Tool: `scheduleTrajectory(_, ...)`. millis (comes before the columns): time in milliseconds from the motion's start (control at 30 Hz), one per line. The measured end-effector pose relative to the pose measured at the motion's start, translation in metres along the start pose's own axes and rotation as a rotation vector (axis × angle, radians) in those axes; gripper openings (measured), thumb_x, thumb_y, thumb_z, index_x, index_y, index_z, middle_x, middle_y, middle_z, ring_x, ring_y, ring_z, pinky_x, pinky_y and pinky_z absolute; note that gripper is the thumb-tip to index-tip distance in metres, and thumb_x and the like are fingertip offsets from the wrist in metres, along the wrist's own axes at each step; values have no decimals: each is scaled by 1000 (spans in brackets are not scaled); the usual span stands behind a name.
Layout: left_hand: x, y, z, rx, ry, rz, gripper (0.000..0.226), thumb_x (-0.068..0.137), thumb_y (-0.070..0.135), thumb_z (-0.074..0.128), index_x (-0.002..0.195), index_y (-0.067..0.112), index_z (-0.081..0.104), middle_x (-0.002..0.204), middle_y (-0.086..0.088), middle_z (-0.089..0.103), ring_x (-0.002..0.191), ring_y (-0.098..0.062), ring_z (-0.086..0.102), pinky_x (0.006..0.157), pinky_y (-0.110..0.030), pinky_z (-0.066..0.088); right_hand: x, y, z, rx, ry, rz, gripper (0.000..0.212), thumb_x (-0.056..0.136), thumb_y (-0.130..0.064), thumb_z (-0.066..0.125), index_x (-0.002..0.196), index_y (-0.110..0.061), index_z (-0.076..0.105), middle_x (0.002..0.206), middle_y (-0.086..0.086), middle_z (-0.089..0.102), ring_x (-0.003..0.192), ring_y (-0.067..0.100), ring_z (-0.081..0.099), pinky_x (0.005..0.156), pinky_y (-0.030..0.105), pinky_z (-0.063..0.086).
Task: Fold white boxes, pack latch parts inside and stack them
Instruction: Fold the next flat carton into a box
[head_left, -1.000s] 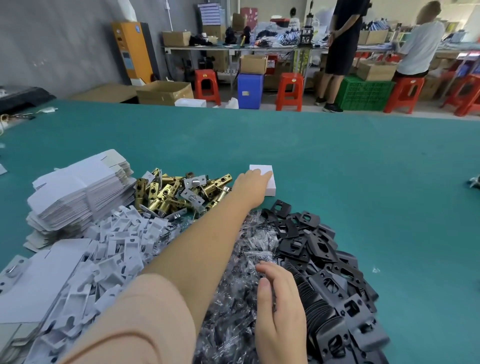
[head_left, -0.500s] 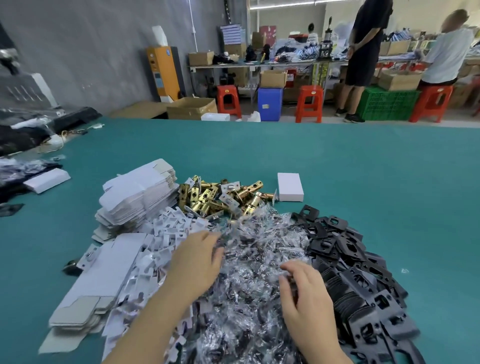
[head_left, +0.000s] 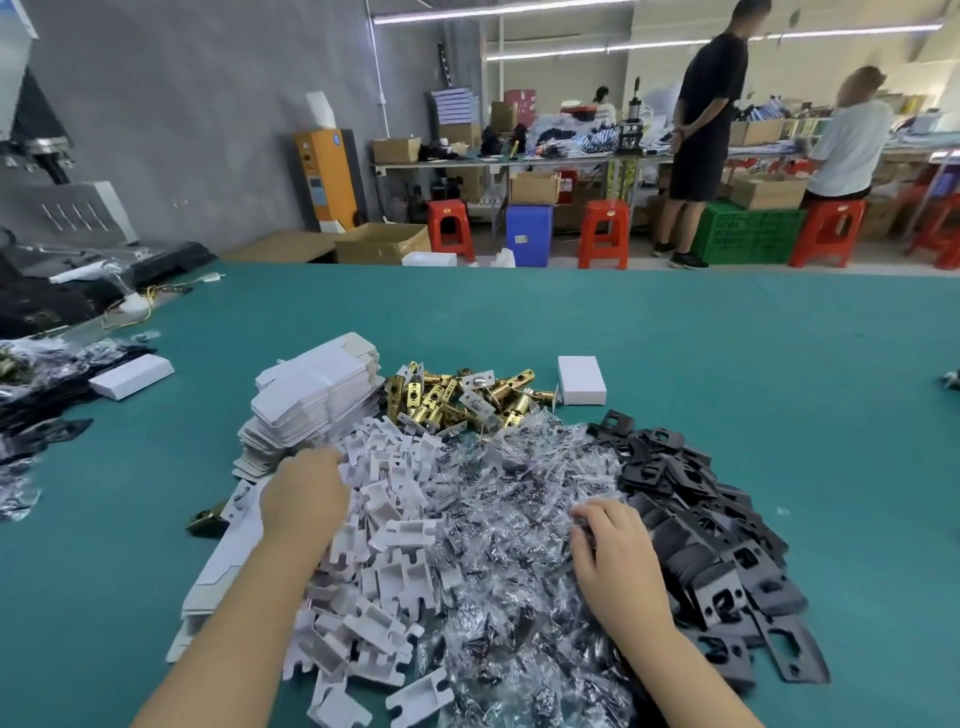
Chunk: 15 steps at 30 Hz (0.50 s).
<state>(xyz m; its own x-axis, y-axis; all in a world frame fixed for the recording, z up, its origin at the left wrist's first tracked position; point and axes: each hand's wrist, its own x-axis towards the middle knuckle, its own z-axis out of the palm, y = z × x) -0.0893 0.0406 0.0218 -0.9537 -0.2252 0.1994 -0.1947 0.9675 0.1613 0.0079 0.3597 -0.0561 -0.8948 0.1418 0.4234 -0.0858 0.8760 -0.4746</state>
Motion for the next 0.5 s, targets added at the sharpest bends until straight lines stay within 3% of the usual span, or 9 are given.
scheduleTrajectory(133, 10, -30, 5, 182, -206, -80, 23, 91, 11, 53, 108, 21, 65, 113, -4, 69, 99, -26, 63, 72, -33, 47, 0, -1, 1, 1, 3, 9, 19, 98, -14, 65, 115, -8, 72, 115, 2, 68, 113, 20, 59, 104, 36, 48)
scheduleTrajectory(333, 12, -39, 13, 205, -224, -49, 18, 94, 19, 51, 107, 23, 63, 113, 0, 69, 102, -22, 64, 77, -30, 52, 2, -3, 3, -4, -6, 28, 21, 101, -18, 60, 118, -11, 70, 118, -1, 66, 117, 18, 56, 109, 34, 44)
scheduleTrajectory(500, 18, -41, 10, 240, -259, 16, 27, 97, 32, 57, 123, 25, 60, 125, 2, 66, 112, -21, 62, 84, -31, 52, 2, -2, 4, -6, -18, 31, 23, 103, -20, 56, 121, -12, 68, 121, -2, 63, 120, 17, 53, 112, 32, 41)
